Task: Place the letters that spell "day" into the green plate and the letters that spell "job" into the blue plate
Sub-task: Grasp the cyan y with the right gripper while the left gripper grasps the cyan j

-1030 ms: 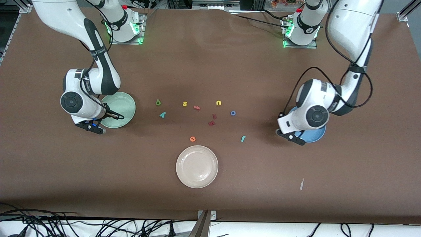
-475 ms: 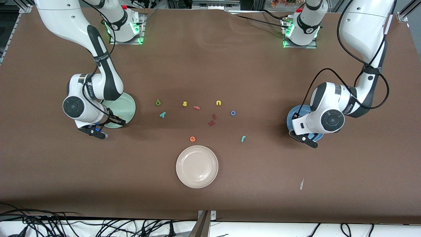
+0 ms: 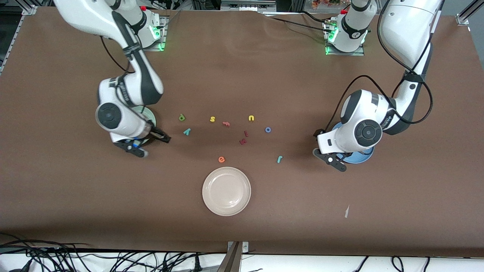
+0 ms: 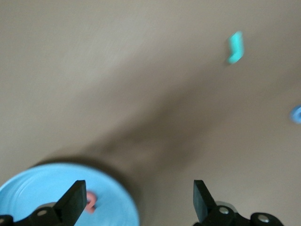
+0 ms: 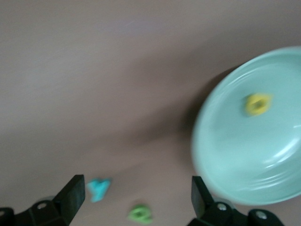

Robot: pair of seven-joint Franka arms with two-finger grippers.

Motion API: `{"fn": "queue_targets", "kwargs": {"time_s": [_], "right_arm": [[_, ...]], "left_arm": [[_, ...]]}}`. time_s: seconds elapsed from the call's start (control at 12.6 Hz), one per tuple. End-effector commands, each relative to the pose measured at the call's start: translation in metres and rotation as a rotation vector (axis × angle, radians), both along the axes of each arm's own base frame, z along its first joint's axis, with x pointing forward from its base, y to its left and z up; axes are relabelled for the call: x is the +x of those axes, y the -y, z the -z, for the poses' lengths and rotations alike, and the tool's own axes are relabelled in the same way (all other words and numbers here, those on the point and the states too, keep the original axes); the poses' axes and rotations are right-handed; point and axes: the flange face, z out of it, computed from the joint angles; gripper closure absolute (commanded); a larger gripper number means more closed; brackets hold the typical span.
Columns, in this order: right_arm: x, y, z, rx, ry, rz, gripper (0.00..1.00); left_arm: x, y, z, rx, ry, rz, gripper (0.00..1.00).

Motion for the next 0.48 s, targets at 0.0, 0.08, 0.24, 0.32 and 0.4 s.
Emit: {"fn": "queue_targets", "kwargs": {"time_s": [0.0, 0.08, 0.24, 0.32, 0.4], "right_arm": [[-0.009, -0.024, 0.013, 0.011, 0.034, 0.072, 0.11], [-0.015, -0.039, 0.016, 0.012, 0.044, 0.076, 0.25], [-0.019, -0.053, 0.035, 0.013, 0.063, 0.094, 0.35], [-0.026, -0.051, 0.049, 0.006, 0.054, 0.093, 0.35], [-0.031, -0.050, 0.059, 0.007, 0.065, 0.092, 0.35]], "left_arm": [[0.022, 0.052, 0.008, -0.022, 0.026, -0.060, 0.00], [0.021, 0.067, 0.013, -0.022, 0.030, -0.070, 0.00], [0.031, 0.085, 0.020, -0.032, 0.050, -0.097, 0.00], [0.035, 0.095, 0.024, -0.032, 0.060, -0.108, 0.00], [0.038, 0.102, 0.027, -0.033, 0.066, -0.127, 0.00]]}}
